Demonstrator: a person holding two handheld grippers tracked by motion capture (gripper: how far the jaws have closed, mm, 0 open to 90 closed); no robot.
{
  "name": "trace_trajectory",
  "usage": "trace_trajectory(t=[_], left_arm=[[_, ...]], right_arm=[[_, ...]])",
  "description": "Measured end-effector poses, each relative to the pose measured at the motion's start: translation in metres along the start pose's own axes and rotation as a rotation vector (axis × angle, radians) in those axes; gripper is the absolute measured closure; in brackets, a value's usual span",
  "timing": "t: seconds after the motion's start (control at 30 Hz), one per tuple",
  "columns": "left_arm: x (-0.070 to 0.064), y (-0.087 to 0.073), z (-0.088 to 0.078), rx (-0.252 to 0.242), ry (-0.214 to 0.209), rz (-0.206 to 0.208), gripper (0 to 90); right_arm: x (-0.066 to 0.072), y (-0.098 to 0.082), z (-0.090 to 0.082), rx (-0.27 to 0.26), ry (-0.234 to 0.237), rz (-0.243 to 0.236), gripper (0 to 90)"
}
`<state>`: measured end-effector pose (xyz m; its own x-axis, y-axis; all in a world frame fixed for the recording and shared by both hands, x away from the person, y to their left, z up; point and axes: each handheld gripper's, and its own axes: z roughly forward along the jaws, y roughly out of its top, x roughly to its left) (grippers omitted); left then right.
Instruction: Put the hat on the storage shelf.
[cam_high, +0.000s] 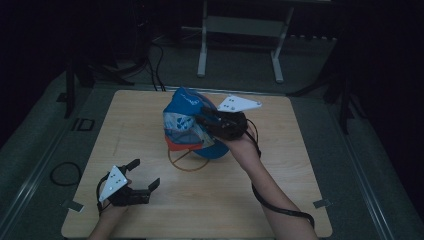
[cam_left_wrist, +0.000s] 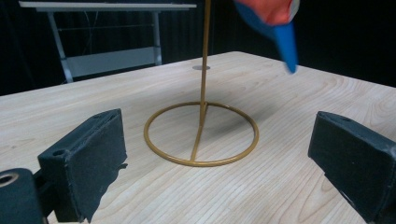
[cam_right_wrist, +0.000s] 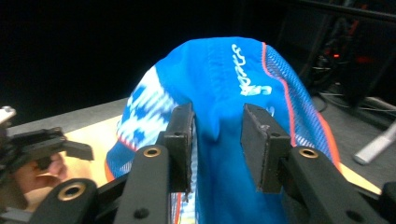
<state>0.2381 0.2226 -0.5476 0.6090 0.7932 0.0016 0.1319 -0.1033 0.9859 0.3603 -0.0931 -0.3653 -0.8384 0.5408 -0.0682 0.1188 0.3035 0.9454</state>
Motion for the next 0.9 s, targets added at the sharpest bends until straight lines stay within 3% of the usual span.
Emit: trace_trajectory(t=[0.23,0.47,0.73,0.9], left_arm=[[0.000,0.000,0.000,-0.002,-0.002,0.000,4.4],[0.000,0.000,0.000,-0.003,-0.006,-0.008,4.4],[0.000,-0.001,0.001,-0.005,-0.006,-0.011,4.4],[-0.001,-0.001,0.002,-0.002,-0.011,-0.010,4.4]], right_arm=[[-0.011,-0.004,-0.003,-0.004,-0.018,0.056,55.5],[-0.014,-0.015,-0.012,-0.002,-0.021,0.069,49.2],[-0.015,-0.034,-0.029,0.005,0.032,0.092,35.4],[-0.011,-0.053,-0.038,0.006,0.079,0.101,16.2]])
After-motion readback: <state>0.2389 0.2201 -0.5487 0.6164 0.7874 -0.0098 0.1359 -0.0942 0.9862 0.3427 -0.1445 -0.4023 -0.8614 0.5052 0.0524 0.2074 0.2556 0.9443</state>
